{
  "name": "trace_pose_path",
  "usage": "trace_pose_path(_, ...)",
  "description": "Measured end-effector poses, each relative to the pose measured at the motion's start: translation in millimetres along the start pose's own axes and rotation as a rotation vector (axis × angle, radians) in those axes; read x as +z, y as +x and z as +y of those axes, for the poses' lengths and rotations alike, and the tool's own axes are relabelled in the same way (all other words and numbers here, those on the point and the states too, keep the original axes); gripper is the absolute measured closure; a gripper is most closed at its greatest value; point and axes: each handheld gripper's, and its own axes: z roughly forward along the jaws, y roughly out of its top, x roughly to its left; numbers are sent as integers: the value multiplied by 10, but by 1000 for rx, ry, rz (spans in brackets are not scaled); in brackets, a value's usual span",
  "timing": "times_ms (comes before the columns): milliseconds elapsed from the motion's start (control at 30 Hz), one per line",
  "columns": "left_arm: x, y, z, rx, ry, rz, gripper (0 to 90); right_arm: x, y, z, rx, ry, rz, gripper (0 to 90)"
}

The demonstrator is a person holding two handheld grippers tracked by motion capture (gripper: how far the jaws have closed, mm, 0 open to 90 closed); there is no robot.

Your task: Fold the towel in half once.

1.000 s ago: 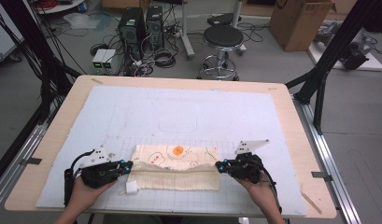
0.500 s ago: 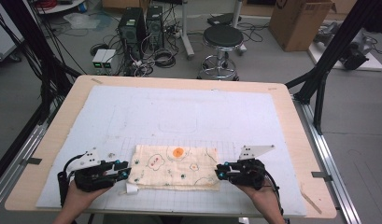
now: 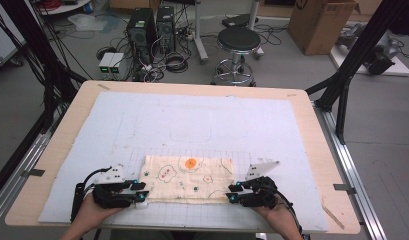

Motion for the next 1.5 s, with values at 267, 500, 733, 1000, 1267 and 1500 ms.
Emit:
trace_pose_path(267,4,19,-6,-12,-5,24,770,20,8,-15,-9,24,-8,816)
trace_pose_path(500,-17,5,-3,-13,-23,35,825,-18,14,6,-11,8,-14,852)
trace_pose_path(733,-68,8,7,-26,-65,35,832,-104,52,51,-20,-48,-21,854)
trace_pose_path(1000,-124,-10,-13,-35,-79,33,834,-160,136,72,-29,-72,-7,854)
trace_pose_path(1267,-109,-49,-56,-30,-46,24,834,-116,184,-14,-21,-22,10,855)
trace_pose_path(1500,-131,-43,-51,-35,-66,15,694,-57,178,-48,1,6,32,726)
